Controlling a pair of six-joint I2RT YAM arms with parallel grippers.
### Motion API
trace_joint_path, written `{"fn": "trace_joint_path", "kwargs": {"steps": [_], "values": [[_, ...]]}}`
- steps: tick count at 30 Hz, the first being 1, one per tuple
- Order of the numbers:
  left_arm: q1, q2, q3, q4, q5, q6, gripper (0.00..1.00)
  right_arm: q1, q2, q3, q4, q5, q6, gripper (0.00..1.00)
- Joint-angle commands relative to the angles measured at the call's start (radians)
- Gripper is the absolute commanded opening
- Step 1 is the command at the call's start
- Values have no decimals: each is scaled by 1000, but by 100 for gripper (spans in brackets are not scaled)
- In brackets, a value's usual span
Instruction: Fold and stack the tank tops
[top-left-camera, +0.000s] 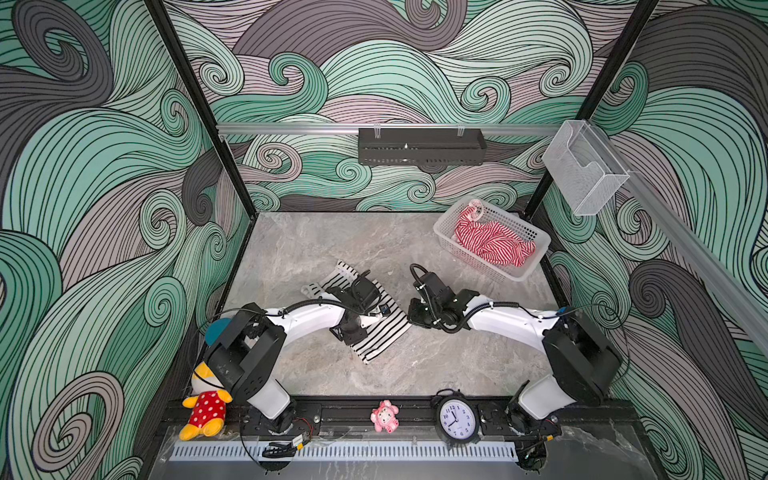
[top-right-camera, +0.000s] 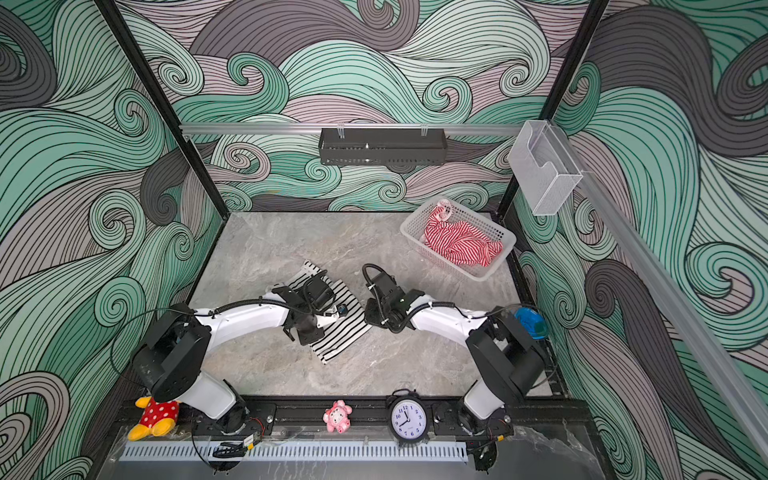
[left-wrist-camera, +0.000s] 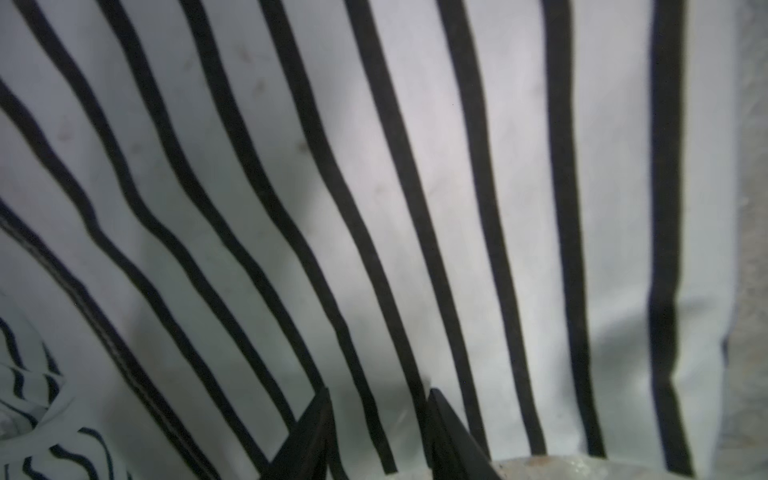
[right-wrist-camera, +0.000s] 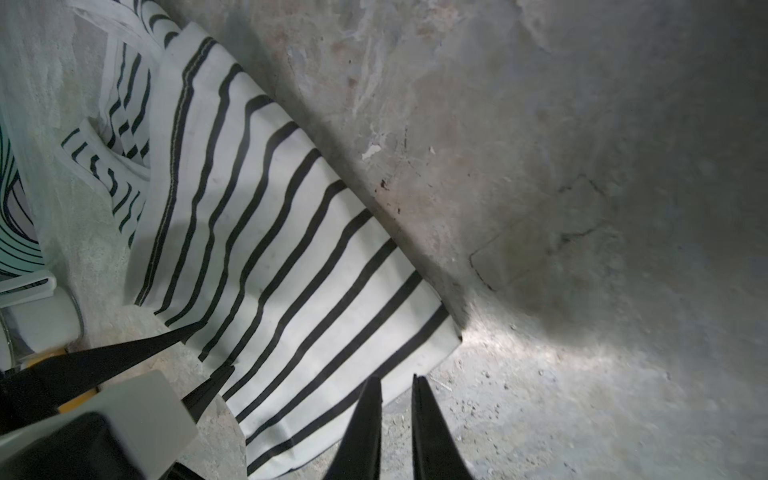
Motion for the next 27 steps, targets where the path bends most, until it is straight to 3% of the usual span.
{"fn": "trace_joint_path", "kwargs": {"steps": [1, 10, 16, 27], "values": [[1, -3, -10, 38, -84, -30, 42, 1, 73, 39, 97, -37, 19, 14], [3, 48, -17, 74, -128, -13, 41, 1, 229, 73, 92, -45, 34, 11], [40, 160, 52, 79, -159, -4, 41, 38, 185, -26, 89, 0, 79, 10], [93, 277, 258, 20, -143, 11, 40, 215, 85, -73, -66, 151, 192, 12]]}}
